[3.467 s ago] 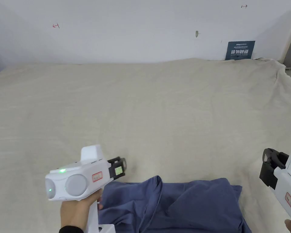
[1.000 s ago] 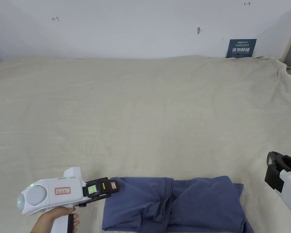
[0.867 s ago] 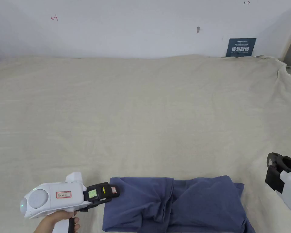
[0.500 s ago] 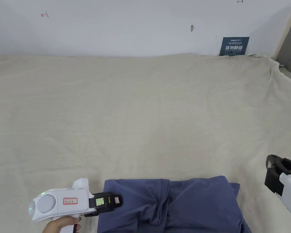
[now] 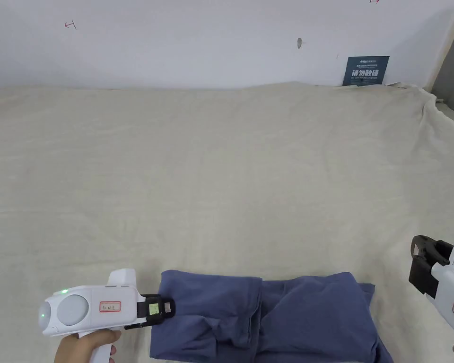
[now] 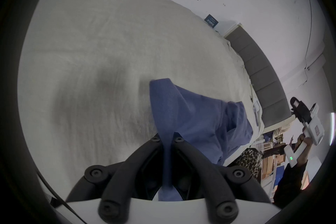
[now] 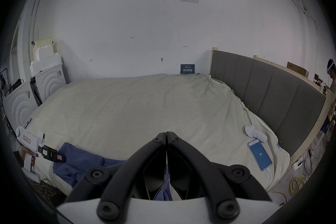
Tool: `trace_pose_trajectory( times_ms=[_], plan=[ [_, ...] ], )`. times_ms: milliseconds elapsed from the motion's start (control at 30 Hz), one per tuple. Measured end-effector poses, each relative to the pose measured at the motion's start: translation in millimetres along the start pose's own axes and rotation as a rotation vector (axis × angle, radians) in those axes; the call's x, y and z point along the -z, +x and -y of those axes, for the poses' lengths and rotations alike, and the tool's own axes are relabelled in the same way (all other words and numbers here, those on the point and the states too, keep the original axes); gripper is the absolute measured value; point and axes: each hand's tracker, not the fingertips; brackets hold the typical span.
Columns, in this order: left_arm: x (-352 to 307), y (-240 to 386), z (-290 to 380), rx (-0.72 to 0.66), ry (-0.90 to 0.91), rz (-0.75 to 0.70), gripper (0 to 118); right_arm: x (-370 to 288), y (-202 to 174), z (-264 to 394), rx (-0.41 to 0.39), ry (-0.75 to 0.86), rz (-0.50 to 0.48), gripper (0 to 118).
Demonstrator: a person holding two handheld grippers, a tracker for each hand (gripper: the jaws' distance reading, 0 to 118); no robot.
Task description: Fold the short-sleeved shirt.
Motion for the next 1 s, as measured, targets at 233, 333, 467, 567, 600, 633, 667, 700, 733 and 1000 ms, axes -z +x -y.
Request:
trace_pose_trajectory(
  times_ms=[233, 333, 467, 567, 600, 633, 667, 700, 733, 1000],
  plan=[
    [-62, -33, -9, -0.057, 0.076, -0.104, 4, 1, -5, -4, 0.002, 0.018, -0.031, 0],
    [-96, -42, -8, -0.072, 0.094, -0.17, 4, 2, -6, -4, 0.007, 0.022, -0.044, 0],
    [-125, -40, -8, -0.087, 0.107, -0.209, 4, 3, -6, -2, 0.014, 0.023, -0.053, 0],
    [-131, -21, -11, -0.087, 0.111, -0.193, 4, 4, -5, -1, 0.018, 0.023, -0.055, 0],
    [-131, -12, -14, -0.085, 0.113, -0.187, 4, 3, -4, -1, 0.02, 0.024, -0.055, 0],
    [-130, -1, -16, -0.087, 0.109, -0.183, 4, 3, -4, -1, 0.022, 0.025, -0.055, 0],
    [-126, 13, -17, -0.083, 0.106, -0.165, 4, 3, -3, -1, 0.024, 0.025, -0.055, 0],
    [-122, 26, -20, -0.071, 0.101, -0.133, 4, 2, -2, -1, 0.025, 0.027, -0.055, 0],
    [-116, 37, -23, -0.061, 0.091, -0.113, 4, 1, -2, -1, 0.025, 0.027, -0.055, 0],
    [-34, 113, -37, 0.057, -0.002, -0.027, 4, -6, 9, -1, 0.045, 0.038, -0.044, 0]
  ],
)
